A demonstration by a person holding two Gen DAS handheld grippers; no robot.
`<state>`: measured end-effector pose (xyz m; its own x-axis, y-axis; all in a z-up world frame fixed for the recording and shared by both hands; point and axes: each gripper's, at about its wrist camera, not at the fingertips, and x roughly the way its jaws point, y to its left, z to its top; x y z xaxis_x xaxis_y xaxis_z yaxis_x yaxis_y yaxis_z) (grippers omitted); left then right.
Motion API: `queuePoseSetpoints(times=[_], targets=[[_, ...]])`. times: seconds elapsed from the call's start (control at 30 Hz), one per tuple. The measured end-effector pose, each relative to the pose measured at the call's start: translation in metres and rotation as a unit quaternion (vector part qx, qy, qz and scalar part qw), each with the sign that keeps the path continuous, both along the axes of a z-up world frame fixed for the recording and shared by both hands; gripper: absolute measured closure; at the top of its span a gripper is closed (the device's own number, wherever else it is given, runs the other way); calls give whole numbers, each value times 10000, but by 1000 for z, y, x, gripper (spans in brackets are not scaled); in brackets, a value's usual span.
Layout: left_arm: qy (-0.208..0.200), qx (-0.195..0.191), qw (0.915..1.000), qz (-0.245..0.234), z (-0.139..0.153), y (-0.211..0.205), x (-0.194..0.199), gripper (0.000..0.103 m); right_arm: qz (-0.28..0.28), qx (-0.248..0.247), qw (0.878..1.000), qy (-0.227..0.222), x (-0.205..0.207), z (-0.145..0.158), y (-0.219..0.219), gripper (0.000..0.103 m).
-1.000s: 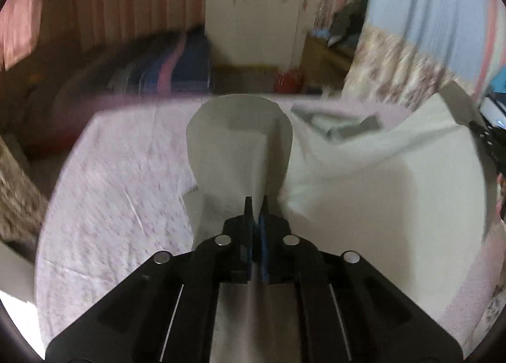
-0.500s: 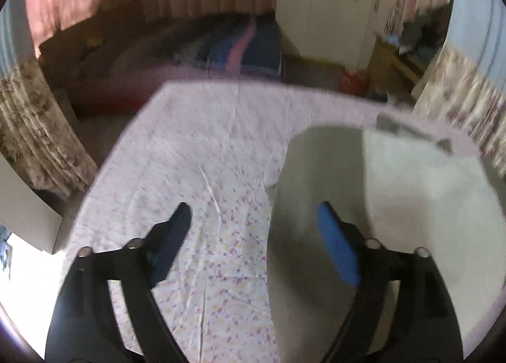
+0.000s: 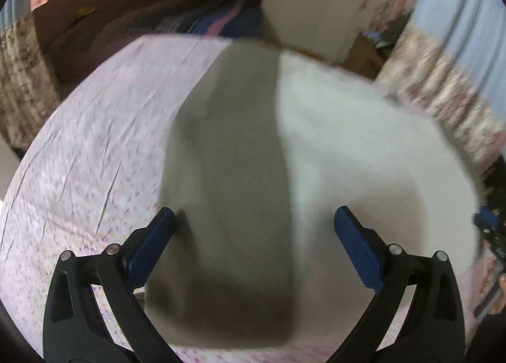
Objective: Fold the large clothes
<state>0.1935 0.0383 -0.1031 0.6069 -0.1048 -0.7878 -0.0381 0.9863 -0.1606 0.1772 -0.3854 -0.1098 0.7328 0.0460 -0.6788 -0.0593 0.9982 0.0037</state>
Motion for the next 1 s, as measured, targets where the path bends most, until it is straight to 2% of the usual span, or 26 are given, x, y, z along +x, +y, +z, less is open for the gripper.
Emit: queuePoseSetpoints(times=[0.07, 0.1, 0.17, 0.27, 0.37, 0.43, 0.5, 0.57, 0.63, 0.7, 0.77, 0.83, 0.93, 1.0], targets=[[125, -56, 9999, 99, -12, 9, 6, 3, -55, -165, 9998, 128, 9, -8, -5, 33], [214, -227, 9994, 121, -19, 16, 11, 3, -58, -184, 9996, 208, 12, -12, -8, 34], [343, -397, 9986, 80, -31, 20, 18, 3, -39, -18, 9992, 394, 19, -24, -15, 34], [283, -114, 9995, -17, -37, 13, 20, 3, 93, -65, 9988, 481, 23, -38, -17, 33], [267, 2, 9996, -104, -38, 9, 24, 3, 115, -96, 9982, 588, 26, -37, -17, 33], [340, -96, 9993, -137, -36, 13, 28, 3, 70, -121, 9981, 604, 23, -29, -16, 33], [288, -126, 9995, -92, -26, 17, 23, 6, 83, -156, 9992, 370, 12, -9, -12, 33], [69, 85, 9999, 32, -7, 18, 11, 7, 121, 72, 9999, 53, 1, 11, -11, 32], [-364, 192, 9991, 35, 20, 12, -7, 5, 216, 331, 9990, -216, -8, 29, -3, 32], [-805, 342, 9961, -68, 47, -8, -25, 3, 382, 378, 9982, -272, -10, 33, 15, 32], [-934, 366, 9943, -361, 59, -32, -29, 3, 542, 234, 9980, -236, -5, 28, 32, 32], [-884, 297, 9930, -726, 57, -61, -24, 3, 597, -41, 9980, -185, 2, 19, 46, 32], [-614, 328, 9922, -1034, 37, -93, -11, 3, 656, -154, 9977, -104, 8, 9, 52, 32], [-317, 395, 9936, -1007, 15, -102, 3, 3, 667, -242, 9974, 84, 14, -2, 50, 33]])
